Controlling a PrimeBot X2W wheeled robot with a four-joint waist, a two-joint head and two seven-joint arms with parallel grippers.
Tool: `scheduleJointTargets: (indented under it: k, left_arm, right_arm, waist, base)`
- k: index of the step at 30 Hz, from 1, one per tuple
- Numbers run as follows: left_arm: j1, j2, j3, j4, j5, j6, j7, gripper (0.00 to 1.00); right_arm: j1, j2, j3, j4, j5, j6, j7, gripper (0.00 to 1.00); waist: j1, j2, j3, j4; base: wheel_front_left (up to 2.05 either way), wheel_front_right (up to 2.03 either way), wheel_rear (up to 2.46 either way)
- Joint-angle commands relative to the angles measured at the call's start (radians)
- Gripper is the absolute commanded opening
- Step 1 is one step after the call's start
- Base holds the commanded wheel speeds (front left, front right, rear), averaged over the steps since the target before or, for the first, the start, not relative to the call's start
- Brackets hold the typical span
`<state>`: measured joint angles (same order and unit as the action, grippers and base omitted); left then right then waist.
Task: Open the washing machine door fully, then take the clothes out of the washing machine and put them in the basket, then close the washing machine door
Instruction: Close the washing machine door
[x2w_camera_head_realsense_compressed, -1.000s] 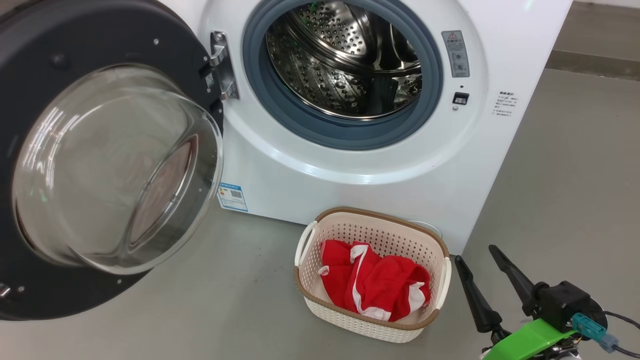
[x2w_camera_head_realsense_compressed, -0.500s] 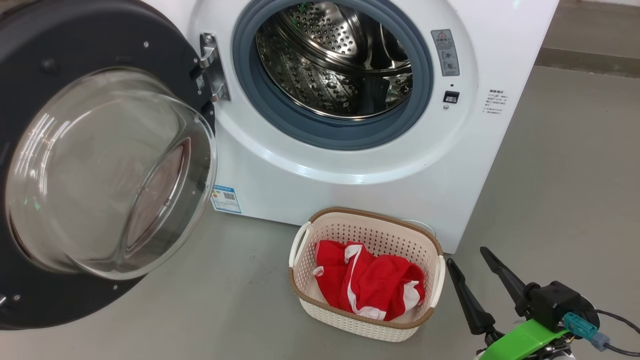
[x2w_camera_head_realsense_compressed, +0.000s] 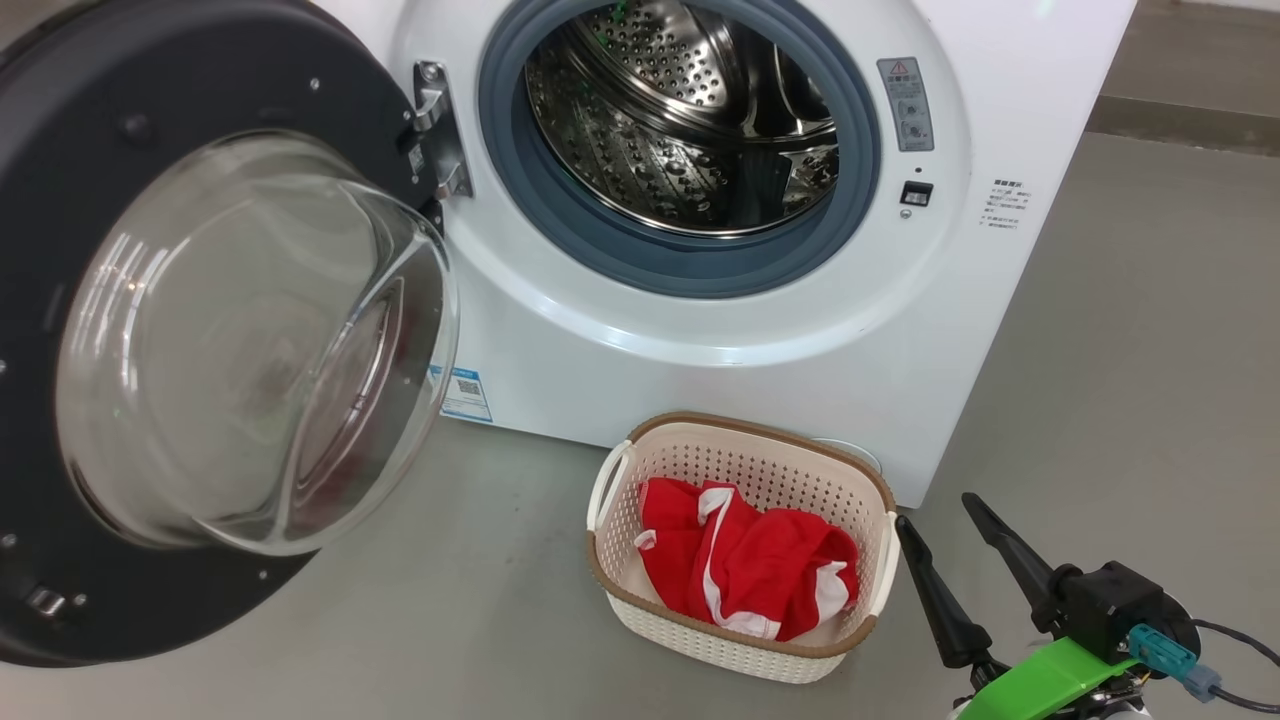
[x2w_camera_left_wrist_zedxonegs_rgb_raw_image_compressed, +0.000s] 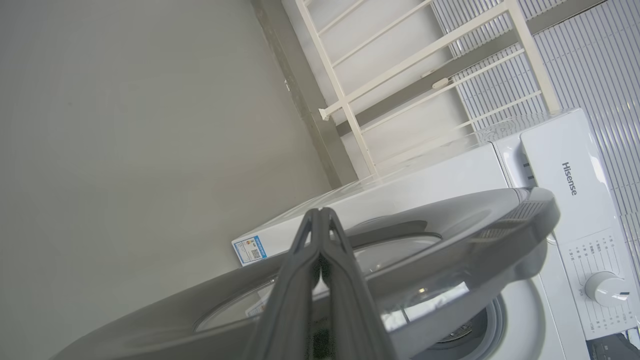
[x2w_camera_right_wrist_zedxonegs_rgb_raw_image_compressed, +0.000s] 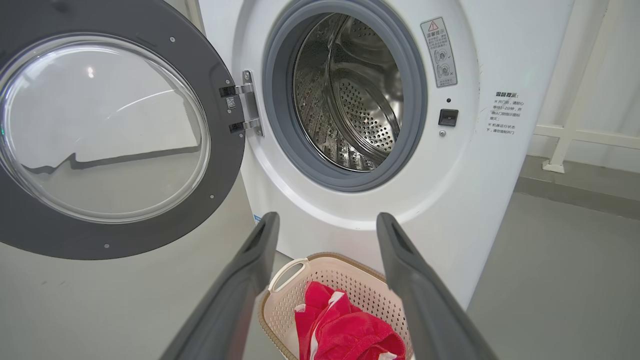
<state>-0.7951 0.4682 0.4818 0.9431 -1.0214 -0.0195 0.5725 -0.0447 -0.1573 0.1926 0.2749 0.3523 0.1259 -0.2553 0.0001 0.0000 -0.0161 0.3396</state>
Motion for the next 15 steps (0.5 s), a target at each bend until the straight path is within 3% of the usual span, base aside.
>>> scheduleJointTargets:
  k: [1, 9, 15]
  left_arm:
    - [0.029, 0.010, 0.007, -0.037, -0.012, -0.011, 0.030, 0.00]
    - [0.120, -0.067, 0.050, -0.207, -0.088, -0.007, 0.093, 0.00]
    - [0.191, -0.133, 0.083, -0.351, -0.133, 0.043, 0.125, 0.00]
  right_arm:
    - [-0.022, -0.009, 0.012, -0.022, 0.004, 0.005, -0.006, 1.00]
    - [-0.016, 0.000, 0.007, -0.018, 0.003, 0.005, -0.006, 1.00]
    - [-0.014, 0.008, 0.008, -0.016, 0.002, 0.005, -0.006, 1.00]
  waist:
    - [-0.0001, 0.0000, 0.001, 0.003]
    - [-0.0001, 0.0000, -0.002, 0.017]
    - [-0.0001, 0.0000, -0.005, 0.017]
  base:
    - [0.00, 0.00, 0.00]
    - [0.00, 0.00, 0.00]
    - [0.00, 0.00, 0.00]
